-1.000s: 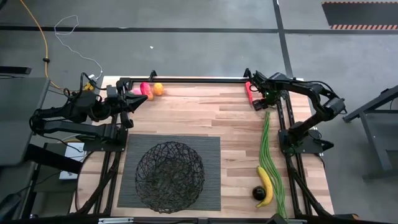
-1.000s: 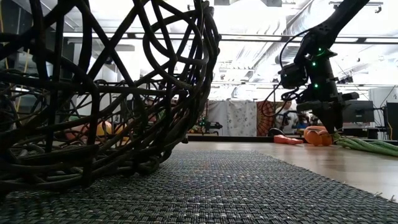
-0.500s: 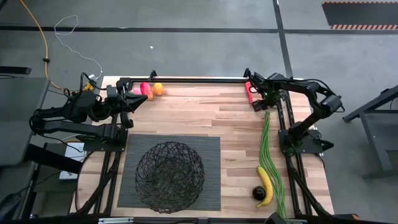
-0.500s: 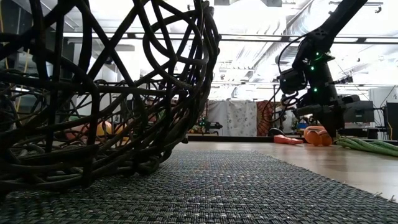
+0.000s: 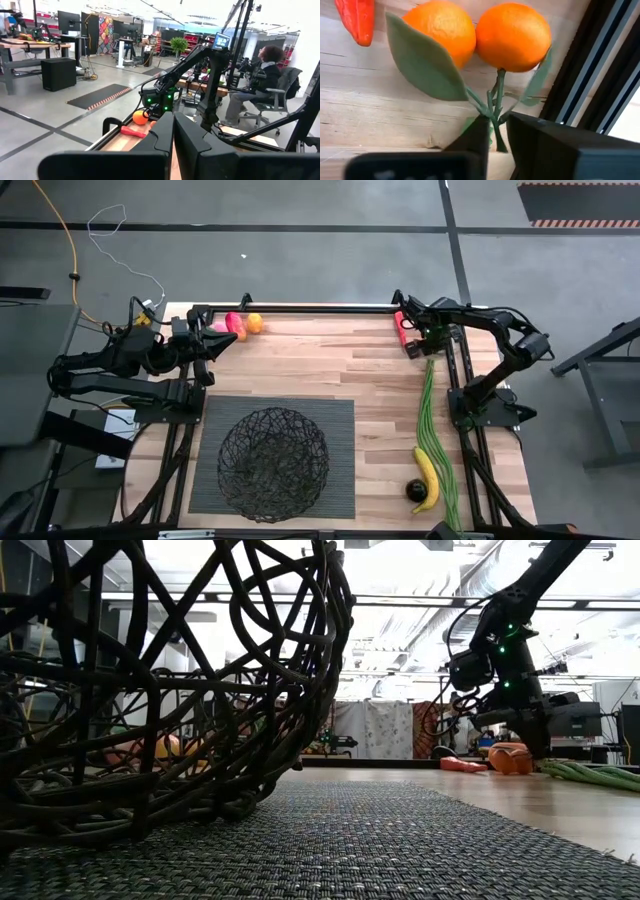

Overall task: Build produce basket
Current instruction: Put the tangerines into the black wire basket

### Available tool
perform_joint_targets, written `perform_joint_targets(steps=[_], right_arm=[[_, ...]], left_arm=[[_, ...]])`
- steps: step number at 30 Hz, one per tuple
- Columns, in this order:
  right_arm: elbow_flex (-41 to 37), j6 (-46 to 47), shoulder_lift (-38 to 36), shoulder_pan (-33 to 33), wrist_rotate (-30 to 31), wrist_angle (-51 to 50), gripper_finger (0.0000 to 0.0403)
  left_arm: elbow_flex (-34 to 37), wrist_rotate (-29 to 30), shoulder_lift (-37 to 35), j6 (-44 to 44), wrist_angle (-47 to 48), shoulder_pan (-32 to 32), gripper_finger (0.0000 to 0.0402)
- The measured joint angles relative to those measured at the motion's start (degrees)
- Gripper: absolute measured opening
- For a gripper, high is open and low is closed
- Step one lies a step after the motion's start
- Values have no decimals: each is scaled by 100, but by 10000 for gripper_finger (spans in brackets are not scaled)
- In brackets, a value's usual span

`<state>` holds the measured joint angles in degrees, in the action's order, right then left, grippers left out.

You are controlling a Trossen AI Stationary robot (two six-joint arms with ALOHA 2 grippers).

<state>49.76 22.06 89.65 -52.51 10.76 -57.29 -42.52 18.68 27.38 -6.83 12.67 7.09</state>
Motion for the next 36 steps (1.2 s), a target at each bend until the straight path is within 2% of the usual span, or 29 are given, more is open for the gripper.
perform_joint_targets(steps=[3,12,16,21,28,31,36], right_arm=[[0,1,0,0,0,0,5],[0,-28,-122,11,0,-181,2],[0,-8,-723,92,78,-435,1],[0,174,-1982,337,113,-619,1],[2,712,-3653,1230,-205,183,0],[2,767,-3921,1809,-319,829,0],[2,723,-3864,2939,-391,2129,0]], left_arm=[[0,-1,0,0,0,-1,3],[0,0,0,0,0,0,3],[1,0,0,0,-1,-1,3],[0,-2,0,0,0,1,3],[0,-1,-2,0,0,0,3],[0,-2,-2,0,0,1,3],[0,-6,-2,-42,0,-1,3]])
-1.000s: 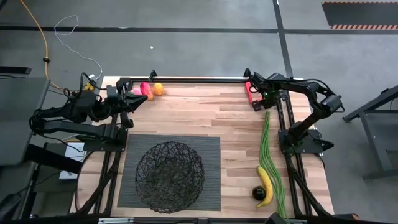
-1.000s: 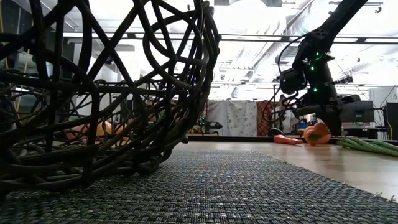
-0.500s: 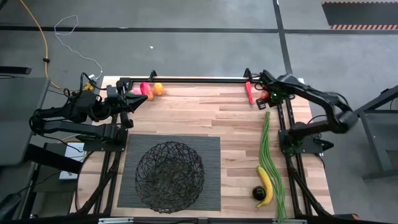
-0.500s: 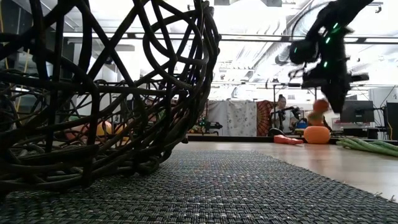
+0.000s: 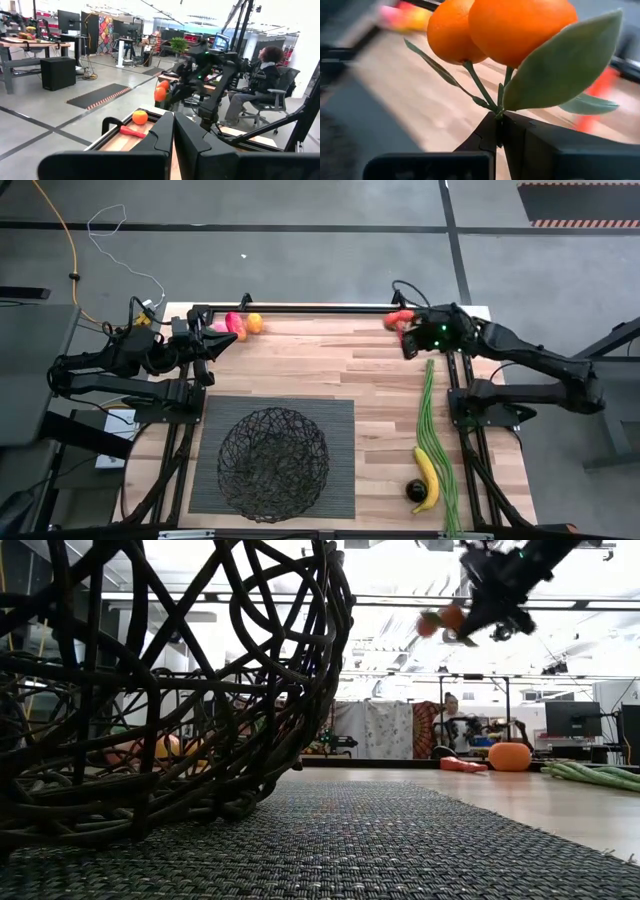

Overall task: Build produce basket
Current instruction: Put the tangerines into the black wire basket

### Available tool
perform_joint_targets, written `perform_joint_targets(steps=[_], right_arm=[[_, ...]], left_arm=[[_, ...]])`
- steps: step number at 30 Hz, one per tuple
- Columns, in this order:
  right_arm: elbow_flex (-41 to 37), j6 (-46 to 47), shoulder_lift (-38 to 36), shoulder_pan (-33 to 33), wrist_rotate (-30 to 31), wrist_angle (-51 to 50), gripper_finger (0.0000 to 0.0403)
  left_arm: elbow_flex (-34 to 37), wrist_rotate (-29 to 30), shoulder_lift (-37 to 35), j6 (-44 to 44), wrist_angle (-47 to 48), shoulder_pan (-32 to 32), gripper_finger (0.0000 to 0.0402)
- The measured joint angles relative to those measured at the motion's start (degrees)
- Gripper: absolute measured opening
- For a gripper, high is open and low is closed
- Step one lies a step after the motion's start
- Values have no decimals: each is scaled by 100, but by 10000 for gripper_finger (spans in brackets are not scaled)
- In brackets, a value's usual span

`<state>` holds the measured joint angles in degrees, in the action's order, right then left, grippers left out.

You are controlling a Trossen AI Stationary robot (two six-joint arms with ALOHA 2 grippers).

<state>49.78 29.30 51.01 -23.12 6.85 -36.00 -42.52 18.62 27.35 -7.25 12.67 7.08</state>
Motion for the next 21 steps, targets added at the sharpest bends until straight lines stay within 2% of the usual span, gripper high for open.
perform_joint_targets(steps=[6,11,15,21], right_arm=[[0,-424,434,1451,-11,1684,0],[0,-1004,968,2459,-17,3499,0],[0,-1470,1383,2912,-30,4498,0],[0,-1561,1647,3120,-26,4798,0]], left_arm=[[0,-385,38,-2,0,0,3],[0,-840,196,-64,-70,0,3],[-2,-1412,488,-345,-523,-1,3],[-1,-2252,1090,-361,-1058,-1,3]])
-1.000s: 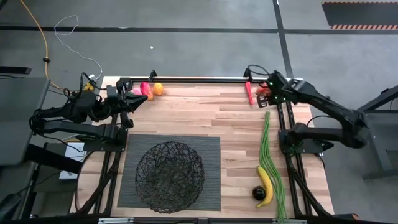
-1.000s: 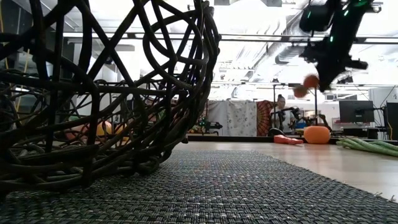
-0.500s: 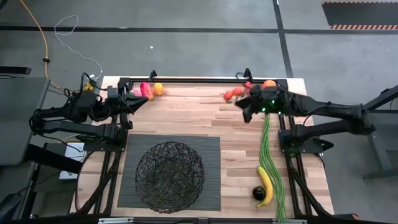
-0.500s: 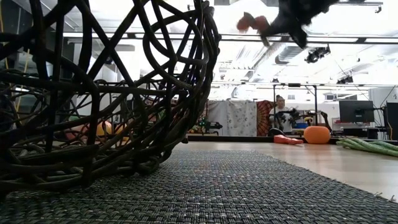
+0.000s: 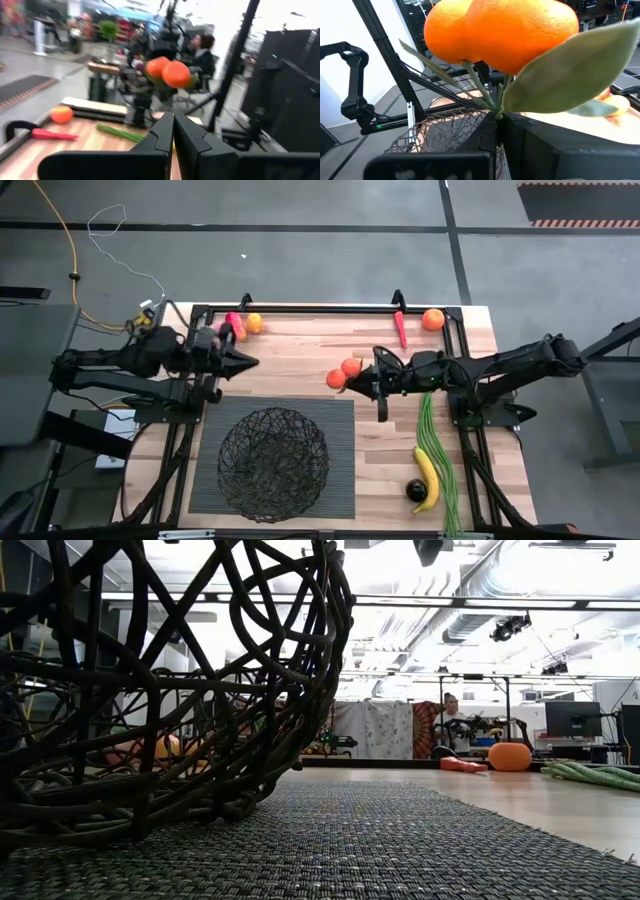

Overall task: Build produce basket
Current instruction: Put the tangerines into the black wire basket

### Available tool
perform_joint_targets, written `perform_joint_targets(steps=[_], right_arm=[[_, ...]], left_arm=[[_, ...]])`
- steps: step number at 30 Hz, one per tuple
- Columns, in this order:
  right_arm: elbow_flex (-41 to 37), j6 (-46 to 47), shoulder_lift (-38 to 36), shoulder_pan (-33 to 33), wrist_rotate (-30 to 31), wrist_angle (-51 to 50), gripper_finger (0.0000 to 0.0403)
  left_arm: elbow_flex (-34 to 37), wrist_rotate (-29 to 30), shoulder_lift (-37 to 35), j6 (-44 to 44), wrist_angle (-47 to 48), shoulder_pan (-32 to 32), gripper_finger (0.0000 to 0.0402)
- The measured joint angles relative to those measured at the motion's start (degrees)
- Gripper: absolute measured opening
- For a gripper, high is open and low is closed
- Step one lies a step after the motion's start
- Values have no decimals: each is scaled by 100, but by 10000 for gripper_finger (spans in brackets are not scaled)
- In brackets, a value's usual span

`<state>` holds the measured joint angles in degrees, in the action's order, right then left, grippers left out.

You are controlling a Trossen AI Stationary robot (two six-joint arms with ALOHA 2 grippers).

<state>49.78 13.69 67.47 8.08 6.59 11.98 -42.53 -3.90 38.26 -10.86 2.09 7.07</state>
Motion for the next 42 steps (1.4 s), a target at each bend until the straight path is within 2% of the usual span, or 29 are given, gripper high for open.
perform_joint_targets(steps=[9,18,22,25,28,34,37,42], right_arm=[[0,-214,-19,-2,20,19,0],[130,130,221,-9,-26,-249,0],[928,-189,943,-3,-661,-1302,0],[1654,-572,1576,84,-1324,-1645,0],[2325,-866,2222,217,-1741,-2104,0],[3718,-1239,3467,507,-1840,-3592,0],[4393,-1226,4110,628,-1823,-4033,0],[5655,-1282,5134,748,-1394,-5118,0]], left_arm=[[-1,69,-23,-120,-72,2,3],[-1,330,-201,-100,-54,2,3],[-1,330,-194,-237,-40,2,3],[-1,330,-193,-249,-29,2,3],[-1,330,-190,-253,-17,2,3],[-1,330,-191,-251,-17,2,3],[0,330,-190,-251,-17,2,3],[-1,330,-190,-251,-15,2,3]])
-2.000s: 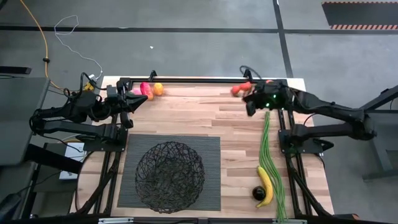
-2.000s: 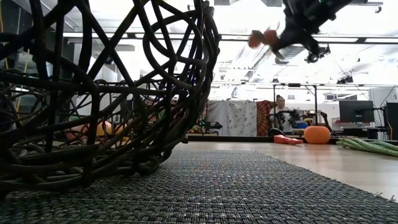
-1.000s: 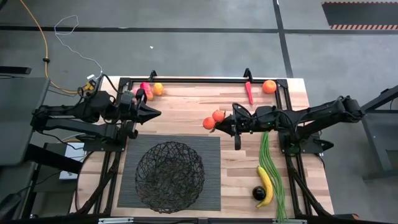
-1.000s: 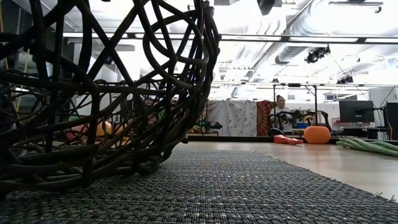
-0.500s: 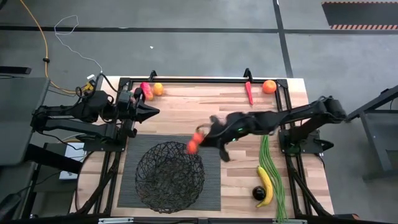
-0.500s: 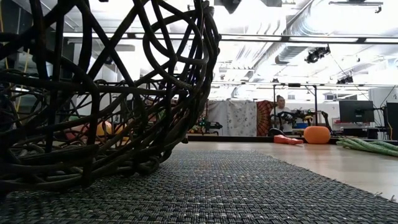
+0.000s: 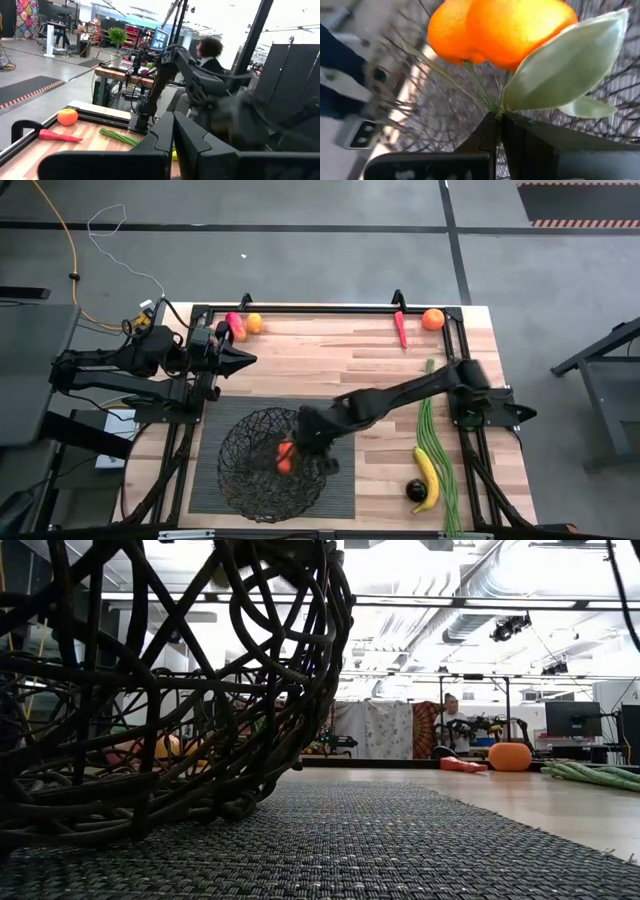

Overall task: Build produce basket
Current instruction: Put the tangerines into the black wire basket

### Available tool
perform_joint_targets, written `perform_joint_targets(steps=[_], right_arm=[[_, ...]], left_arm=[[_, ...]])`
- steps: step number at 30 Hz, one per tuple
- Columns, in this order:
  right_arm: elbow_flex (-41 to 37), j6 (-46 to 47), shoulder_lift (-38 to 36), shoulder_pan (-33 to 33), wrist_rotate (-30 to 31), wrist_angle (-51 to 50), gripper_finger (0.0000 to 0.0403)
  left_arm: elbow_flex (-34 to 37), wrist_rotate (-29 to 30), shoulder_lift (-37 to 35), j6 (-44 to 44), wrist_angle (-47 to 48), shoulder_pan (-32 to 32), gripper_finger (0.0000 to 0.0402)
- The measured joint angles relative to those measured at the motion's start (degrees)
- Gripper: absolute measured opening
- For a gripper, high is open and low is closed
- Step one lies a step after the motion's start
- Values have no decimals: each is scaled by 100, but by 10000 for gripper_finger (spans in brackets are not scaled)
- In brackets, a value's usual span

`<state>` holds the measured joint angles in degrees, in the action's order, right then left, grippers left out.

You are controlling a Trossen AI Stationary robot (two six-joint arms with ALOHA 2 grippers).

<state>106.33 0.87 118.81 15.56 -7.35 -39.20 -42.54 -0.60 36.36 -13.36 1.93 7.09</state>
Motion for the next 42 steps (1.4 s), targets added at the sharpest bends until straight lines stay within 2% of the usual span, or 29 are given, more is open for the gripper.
perform_joint_targets(steps=[3,7,15,42], right_arm=[[748,-202,524,31,284,-702,0],[1628,-597,1108,43,319,-1409,0],[2849,-696,2162,62,620,-2346,0],[2769,-536,2220,56,829,-2535,0]], left_arm=[[0,0,0,1,-2,0,3],[2,0,0,2,-2,0,3],[2,0,0,2,-2,0,3],[2,149,0,2,-4,0,3]])
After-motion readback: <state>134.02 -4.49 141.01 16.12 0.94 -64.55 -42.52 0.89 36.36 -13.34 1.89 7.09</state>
